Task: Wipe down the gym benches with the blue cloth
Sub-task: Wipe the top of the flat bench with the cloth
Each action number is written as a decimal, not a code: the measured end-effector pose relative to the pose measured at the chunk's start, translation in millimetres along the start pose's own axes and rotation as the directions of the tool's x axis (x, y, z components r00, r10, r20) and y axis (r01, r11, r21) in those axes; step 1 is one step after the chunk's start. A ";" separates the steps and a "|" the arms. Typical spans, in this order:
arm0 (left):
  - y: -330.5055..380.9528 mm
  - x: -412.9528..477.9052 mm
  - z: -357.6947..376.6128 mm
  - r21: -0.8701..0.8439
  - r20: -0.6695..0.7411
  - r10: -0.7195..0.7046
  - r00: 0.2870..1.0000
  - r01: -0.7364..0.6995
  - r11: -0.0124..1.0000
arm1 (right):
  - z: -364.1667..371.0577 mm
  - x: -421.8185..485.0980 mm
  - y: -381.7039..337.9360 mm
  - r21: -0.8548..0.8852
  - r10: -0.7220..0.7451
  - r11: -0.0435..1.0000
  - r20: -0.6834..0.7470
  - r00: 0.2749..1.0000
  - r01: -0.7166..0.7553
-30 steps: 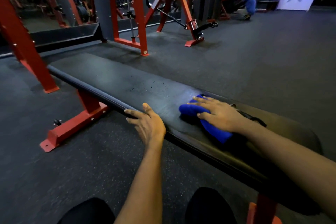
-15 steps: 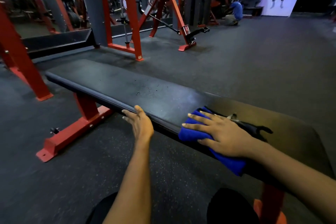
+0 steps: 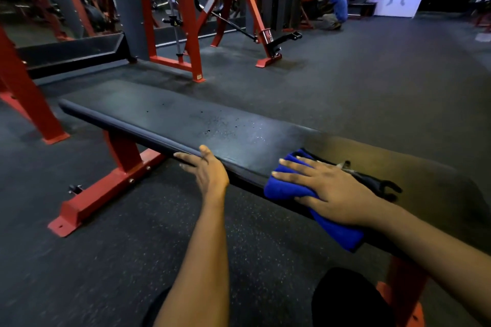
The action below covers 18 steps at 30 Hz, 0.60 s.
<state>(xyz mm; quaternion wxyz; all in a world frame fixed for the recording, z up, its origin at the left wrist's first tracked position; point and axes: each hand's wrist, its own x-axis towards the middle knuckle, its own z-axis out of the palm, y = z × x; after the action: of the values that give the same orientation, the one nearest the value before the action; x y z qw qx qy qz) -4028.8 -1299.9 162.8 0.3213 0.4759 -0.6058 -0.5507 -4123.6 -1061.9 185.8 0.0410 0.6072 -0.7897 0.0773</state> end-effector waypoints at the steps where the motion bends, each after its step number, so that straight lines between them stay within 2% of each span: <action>1: -0.7 -1.3 1.2 0.008 -0.008 0.019 1.000 -0.019 1.000 | 0.8 9.5 -1.3 -0.026 0.012 1.000 0.007 1.000 -0.012; 7: -4.8 -3.6 0.5 -0.030 -0.007 0.046 0.999 -0.046 0.998 | 6.7 90.0 -12.6 0.006 0.123 0.992 0.027 0.992 -0.124; 11: 0.7 -4.2 4.7 -0.093 -0.071 -0.005 0.997 -0.002 0.996 | 2.3 34.4 -13.6 -0.004 0.089 0.996 -0.022 0.996 -0.089; 14: 12.3 8.2 11.4 -0.160 -0.179 -0.039 0.983 0.010 0.987 | 0.3 0.7 -10.8 -0.053 0.143 0.988 0.007 0.990 -0.142; 18: 13.9 30.6 20.0 -0.108 -0.260 0.008 0.966 -0.037 0.993 | 2.8 50.5 -10.5 -0.060 0.252 0.966 0.025 0.967 -0.250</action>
<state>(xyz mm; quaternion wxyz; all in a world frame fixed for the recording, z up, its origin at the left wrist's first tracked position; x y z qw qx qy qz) -4060.5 -1321.9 168.5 0.4303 0.5181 -0.5320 -0.5133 -4126.5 -1113.2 191.8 0.0350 0.5021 -0.8627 0.0495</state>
